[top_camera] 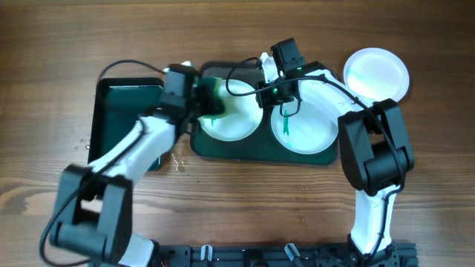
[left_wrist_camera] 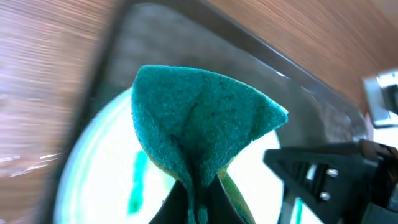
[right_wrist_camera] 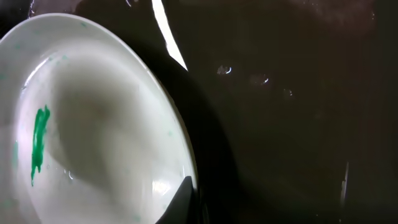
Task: Clean dirty plates on tray and stack at the side
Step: 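Scrub the back plate with the sponge in the left gripper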
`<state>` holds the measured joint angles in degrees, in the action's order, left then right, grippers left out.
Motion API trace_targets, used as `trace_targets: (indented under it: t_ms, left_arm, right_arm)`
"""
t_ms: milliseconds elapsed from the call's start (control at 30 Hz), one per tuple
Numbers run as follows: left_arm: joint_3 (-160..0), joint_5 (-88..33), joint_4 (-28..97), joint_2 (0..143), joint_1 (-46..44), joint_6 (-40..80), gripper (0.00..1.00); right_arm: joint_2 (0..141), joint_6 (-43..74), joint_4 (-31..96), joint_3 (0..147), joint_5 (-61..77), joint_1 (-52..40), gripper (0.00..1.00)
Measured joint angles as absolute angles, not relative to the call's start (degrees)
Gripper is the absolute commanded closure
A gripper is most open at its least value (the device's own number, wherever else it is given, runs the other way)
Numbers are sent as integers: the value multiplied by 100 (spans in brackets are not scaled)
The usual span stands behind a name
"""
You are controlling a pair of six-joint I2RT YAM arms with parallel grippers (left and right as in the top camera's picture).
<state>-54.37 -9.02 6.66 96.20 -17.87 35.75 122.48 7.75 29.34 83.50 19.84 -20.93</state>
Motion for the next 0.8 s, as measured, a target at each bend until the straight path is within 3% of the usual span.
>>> trace_targets:
  t_ms: [367,800]
  left_arm:
    - [-5439,-611,-331,10766,-2257,4281,96]
    - [-5621,1955,1160,10512,-2335,3750,96]
  right_arm:
    - [12248,797,2936,8350,1981,-2093,96]
    - [12269,882,2902,8350,2095,-2161,96]
